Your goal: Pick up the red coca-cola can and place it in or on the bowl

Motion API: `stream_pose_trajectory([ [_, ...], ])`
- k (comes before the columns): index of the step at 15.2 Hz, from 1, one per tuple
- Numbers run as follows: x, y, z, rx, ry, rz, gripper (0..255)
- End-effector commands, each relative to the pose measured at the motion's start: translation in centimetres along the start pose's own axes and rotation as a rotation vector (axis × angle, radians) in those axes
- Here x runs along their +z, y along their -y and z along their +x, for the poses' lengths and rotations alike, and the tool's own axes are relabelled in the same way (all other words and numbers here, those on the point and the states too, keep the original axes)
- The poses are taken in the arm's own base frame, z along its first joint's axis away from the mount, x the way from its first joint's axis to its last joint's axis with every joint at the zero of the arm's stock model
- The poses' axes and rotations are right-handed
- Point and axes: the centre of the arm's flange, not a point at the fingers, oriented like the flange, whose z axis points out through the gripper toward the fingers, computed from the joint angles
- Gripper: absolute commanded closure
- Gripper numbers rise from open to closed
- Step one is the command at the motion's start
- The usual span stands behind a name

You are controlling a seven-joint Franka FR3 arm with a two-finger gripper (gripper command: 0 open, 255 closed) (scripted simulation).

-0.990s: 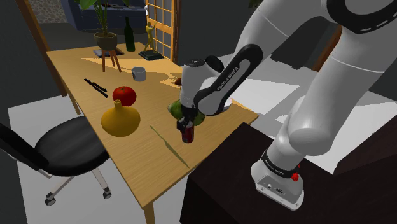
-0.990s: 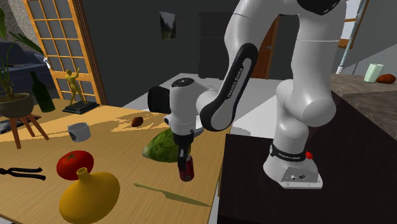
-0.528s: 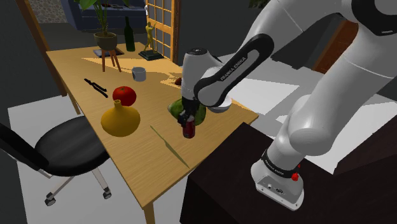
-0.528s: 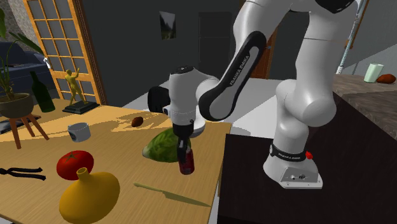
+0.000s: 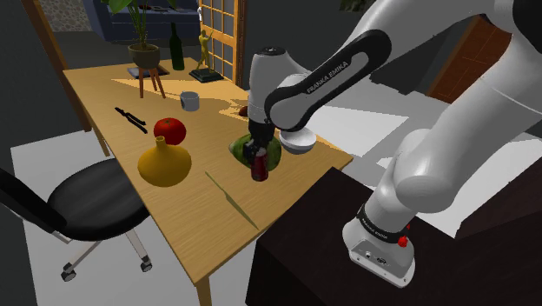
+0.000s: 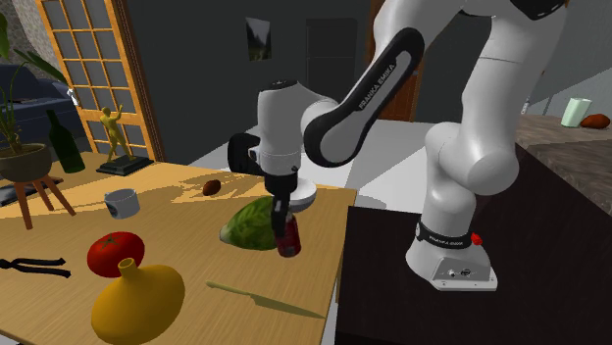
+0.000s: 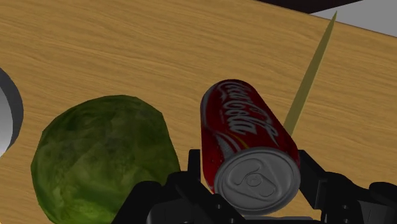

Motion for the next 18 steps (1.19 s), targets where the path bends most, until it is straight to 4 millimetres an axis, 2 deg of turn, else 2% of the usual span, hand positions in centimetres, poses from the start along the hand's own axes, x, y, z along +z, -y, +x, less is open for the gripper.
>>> stream_pose_trajectory([
  [1, -1.1, 0.0, -0.1, 0.000, 0.000, 0.000, 255],
  [9, -5.1, -0.3, 0.1, 0.000, 0.000, 0.000, 255],
  [18, -5.5, -12.2, 0.6, 0.000, 0.000, 0.000, 255],
])
